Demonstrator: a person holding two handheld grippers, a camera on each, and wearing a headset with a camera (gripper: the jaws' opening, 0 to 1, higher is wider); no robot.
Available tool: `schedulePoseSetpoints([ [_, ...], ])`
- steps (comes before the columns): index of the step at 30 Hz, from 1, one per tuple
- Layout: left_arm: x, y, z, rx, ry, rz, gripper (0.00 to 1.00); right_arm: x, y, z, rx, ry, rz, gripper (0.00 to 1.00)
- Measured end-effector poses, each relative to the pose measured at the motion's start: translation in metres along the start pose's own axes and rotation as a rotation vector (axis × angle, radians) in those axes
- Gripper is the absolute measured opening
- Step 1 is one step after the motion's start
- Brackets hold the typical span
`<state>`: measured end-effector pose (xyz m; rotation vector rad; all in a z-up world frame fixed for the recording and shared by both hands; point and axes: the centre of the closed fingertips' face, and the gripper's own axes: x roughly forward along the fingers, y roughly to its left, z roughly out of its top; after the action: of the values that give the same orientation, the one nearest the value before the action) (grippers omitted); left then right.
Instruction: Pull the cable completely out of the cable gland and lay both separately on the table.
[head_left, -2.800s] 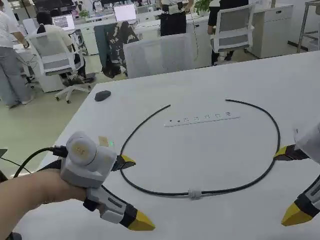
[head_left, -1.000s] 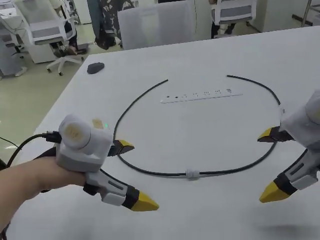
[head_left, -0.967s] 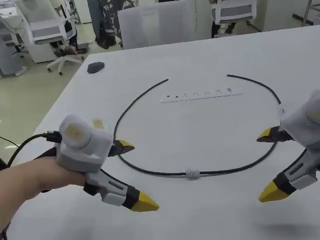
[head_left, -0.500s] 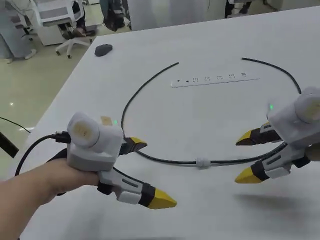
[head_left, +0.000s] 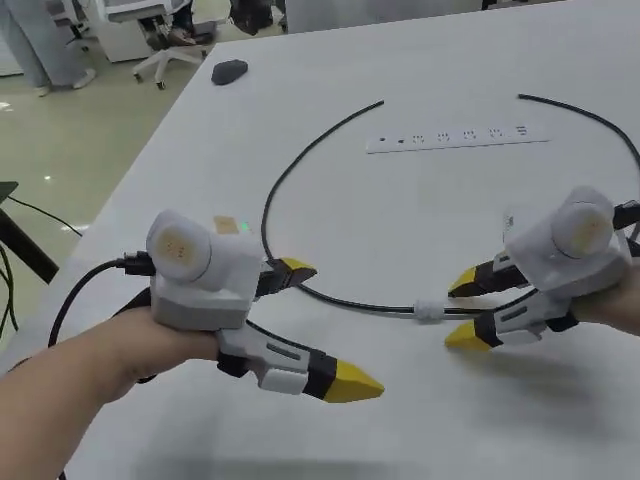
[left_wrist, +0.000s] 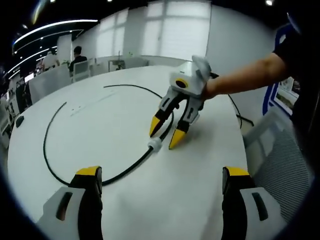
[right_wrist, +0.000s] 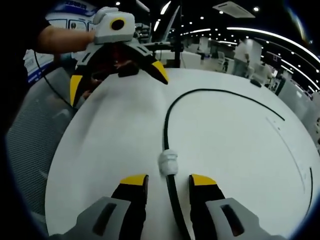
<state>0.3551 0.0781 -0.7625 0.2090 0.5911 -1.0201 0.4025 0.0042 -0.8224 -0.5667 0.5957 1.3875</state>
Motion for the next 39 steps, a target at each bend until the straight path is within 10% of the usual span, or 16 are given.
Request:
schedulePoseSetpoints([
  [12,-0.002,-0.008,0.003,-0.069,-0.029,-0.003,1.0,0.006,0.007,0.008,-0.01,-0.007,0.014,0.08],
  [21,0.0,-0.022,0.019,-0.077,-0.099,-0.041,1.0,-0.019,0.045,0.008,0.01,-0.012,0.078,0.08],
  [24,0.008,-0.034,0.016,-0.096,-0.076,-0.08,0.9,-0.036,0.06,0.025,-0.016,-0.056,0.095,0.08],
  [36,0.006,-0.117,0.067,-0.342,-0.237,-0.478,0.35,-0.089,0.119,0.068,-0.188,-0.114,0.101,0.07],
  [39,0.009,-0.121,0.062,-0.286,-0.203,-0.469,0.3,-0.095,0.123,0.069,-0.198,-0.124,0.08,0.07],
])
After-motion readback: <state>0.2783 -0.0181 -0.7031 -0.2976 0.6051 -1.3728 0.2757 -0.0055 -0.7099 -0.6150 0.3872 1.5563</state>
